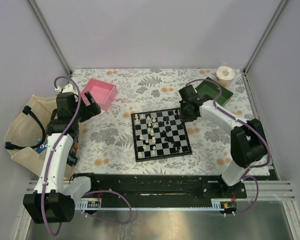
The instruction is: Set up the chess pieces on the board
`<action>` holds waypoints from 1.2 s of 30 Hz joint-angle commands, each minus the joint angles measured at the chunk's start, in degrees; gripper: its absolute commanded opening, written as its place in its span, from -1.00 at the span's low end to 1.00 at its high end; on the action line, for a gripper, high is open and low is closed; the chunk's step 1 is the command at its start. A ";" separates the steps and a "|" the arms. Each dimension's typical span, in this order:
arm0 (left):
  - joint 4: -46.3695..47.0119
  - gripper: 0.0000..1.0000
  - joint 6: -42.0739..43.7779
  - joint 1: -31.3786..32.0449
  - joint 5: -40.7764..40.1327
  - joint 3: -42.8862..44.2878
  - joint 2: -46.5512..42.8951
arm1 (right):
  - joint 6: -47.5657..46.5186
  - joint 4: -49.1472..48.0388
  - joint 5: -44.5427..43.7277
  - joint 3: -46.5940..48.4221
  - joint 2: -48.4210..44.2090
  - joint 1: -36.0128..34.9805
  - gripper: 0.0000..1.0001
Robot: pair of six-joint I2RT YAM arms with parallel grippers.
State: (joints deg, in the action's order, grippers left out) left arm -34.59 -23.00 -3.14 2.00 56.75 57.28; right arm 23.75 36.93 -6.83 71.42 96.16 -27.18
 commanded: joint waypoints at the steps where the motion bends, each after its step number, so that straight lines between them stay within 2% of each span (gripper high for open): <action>1: 1.98 0.98 -0.64 -0.47 0.90 0.46 0.03 | -0.98 -1.77 1.12 0.21 1.48 0.20 -0.70; 28: 1.89 0.98 -0.55 -0.64 0.99 0.38 -0.06 | -0.28 -4.14 0.24 0.04 5.44 -1.03 -0.63; 31: 1.89 0.98 -0.55 -0.73 1.08 0.38 0.03 | -0.28 -4.14 -0.02 0.13 5.62 -1.12 -0.57; 36: 1.89 0.98 -0.55 -0.73 1.16 0.38 -0.06 | -0.37 -4.06 -0.46 0.04 4.65 -1.03 -0.29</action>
State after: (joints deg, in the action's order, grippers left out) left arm -34.59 -23.00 -3.40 2.35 56.75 57.28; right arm 23.35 33.67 -6.46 71.37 101.23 -27.75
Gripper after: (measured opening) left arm 0.988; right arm 0.318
